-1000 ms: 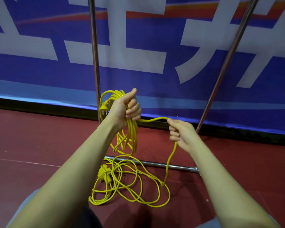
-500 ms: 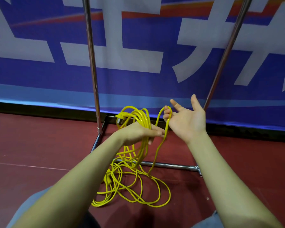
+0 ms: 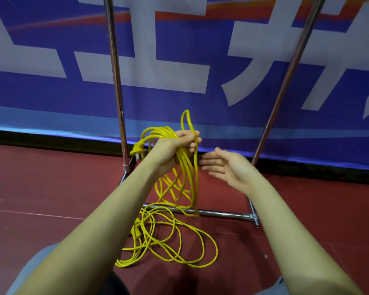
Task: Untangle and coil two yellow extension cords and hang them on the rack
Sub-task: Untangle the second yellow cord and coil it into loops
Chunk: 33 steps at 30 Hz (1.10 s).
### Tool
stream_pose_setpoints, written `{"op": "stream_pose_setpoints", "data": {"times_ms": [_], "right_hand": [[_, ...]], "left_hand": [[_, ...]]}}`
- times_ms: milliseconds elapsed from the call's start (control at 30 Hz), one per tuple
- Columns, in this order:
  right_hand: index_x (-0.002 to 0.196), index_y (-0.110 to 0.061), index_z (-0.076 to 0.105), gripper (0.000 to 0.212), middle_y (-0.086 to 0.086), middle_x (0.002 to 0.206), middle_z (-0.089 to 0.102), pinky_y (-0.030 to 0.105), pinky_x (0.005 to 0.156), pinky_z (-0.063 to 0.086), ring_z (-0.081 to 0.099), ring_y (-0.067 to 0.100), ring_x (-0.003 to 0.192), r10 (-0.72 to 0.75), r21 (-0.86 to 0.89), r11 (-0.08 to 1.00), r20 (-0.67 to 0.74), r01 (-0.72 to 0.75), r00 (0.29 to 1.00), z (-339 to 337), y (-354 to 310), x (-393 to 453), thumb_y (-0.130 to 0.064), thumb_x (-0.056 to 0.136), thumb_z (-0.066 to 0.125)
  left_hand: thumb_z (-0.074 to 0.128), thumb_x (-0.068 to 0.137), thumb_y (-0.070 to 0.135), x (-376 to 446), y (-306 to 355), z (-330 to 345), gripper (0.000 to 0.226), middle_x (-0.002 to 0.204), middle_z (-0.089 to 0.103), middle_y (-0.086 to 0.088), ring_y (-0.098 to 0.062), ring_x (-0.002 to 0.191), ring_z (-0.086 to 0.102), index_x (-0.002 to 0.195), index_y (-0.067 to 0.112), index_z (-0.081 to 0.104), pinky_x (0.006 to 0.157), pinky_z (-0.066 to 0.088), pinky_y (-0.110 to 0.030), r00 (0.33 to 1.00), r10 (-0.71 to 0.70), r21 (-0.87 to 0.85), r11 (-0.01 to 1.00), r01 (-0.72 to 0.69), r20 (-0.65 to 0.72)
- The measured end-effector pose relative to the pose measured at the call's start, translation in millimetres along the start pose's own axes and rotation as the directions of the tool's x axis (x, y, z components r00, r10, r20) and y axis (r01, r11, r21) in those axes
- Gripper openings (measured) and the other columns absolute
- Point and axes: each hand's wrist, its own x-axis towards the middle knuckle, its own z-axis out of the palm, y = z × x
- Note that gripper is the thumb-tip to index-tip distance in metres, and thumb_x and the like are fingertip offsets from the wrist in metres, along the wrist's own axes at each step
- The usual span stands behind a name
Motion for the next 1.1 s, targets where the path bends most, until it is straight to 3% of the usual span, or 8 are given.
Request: {"op": "stream_pose_setpoints", "data": {"times_ms": [67,200,333,500,567,733,867,1100], "right_hand": [[0.093,-0.013,0.065,0.026,0.004,0.090,0.069,0.028,0.083,0.045,0.065,0.015,0.083,-0.002,-0.115,0.993,0.085,0.012,0.996,5,7,-1,-0.025,0.099,0.043],[0.088,-0.016,0.066,0.009,-0.001,0.079,0.071,0.016,0.068,0.048,0.066,0.008,0.072,-0.145,-0.195,0.967,0.114,0.165,0.983,15,10,-2,-0.007,0.086,0.062],[0.093,-0.005,0.064,0.008,-0.007,0.069,0.070,0.012,0.061,0.049,0.065,0.001,0.064,-0.238,-0.184,0.949,0.117,0.256,0.964,22,4,-6,-0.001,0.088,0.058],[0.086,-0.005,0.059,0.015,0.003,0.064,0.066,0.030,0.059,0.058,0.068,0.019,0.058,-0.312,0.051,0.949,0.029,0.310,0.950,15,-16,-14,-0.007,0.095,0.047],[0.088,-0.004,0.058,0.016,0.004,0.064,0.067,0.032,0.058,0.059,0.069,0.021,0.059,-0.336,0.176,0.925,-0.041,0.338,0.941,9,-22,-16,-0.007,0.096,0.045],[0.091,-0.003,0.054,0.014,0.006,0.070,0.070,0.036,0.065,0.060,0.072,0.026,0.072,-0.327,0.474,0.805,-0.146,0.357,0.933,3,-29,-14,-0.006,0.098,0.043],[0.088,-0.003,0.053,0.016,0.012,0.082,0.065,0.035,0.063,0.060,0.072,0.027,0.072,-0.306,0.569,0.735,-0.209,0.370,0.929,-1,-30,-11,-0.006,0.099,0.041],[0.090,-0.005,0.054,0.016,0.012,0.084,0.067,0.035,0.063,0.060,0.071,0.025,0.075,-0.267,0.547,0.766,-0.208,0.338,0.941,-9,-25,-6,-0.013,0.099,0.043]], "left_hand": [[0.044,0.095,0.000,3,5,-3,0.016,0.068,0.068,-0.001,-0.002,0.053,0.056,0.092,0.002,0.060,0.055,0.049,-0.014,0.999,0.017,-0.065,0.998,-0.020,-0.044],[0.046,0.095,0.003,2,11,-8,0.015,0.073,0.068,-0.002,-0.004,0.056,0.057,0.094,0.004,0.061,0.057,0.050,-0.015,0.996,0.038,-0.081,0.996,-0.045,-0.084],[0.047,0.096,0.009,-1,16,-14,0.016,0.083,0.068,-0.001,-0.006,0.048,0.050,0.098,0.009,0.063,0.049,0.040,-0.018,0.997,0.012,0.019,1.000,-0.011,-0.080],[0.043,0.095,0.003,-4,14,-22,0.019,0.068,0.068,0.000,-0.007,0.038,0.040,0.093,0.003,0.062,0.040,0.032,-0.016,0.994,-0.080,0.163,0.982,0.090,-0.069],[0.042,0.095,0.001,-8,9,-23,0.020,0.071,0.069,-0.002,-0.007,0.045,0.045,0.092,0.002,0.062,0.042,0.033,-0.017,0.989,-0.151,0.287,0.947,0.141,0.010],[0.044,0.095,0.002,-17,1,-20,0.023,0.090,0.074,0.002,-0.004,0.074,0.063,0.105,0.008,0.064,0.063,0.046,-0.017,0.944,-0.224,0.500,0.863,0.077,0.243],[0.050,0.091,0.004,-20,-3,-13,0.024,0.094,0.073,-0.001,-0.011,0.087,0.068,0.113,0.005,0.059,0.070,0.051,-0.020,0.901,-0.269,0.427,0.898,0.107,0.341],[0.056,0.081,0.010,-16,-12,2,0.024,0.073,0.067,0.002,-0.008,0.068,0.064,0.103,0.006,0.063,0.057,0.046,-0.017,0.921,-0.193,0.343,0.937,0.071,0.337]]}}
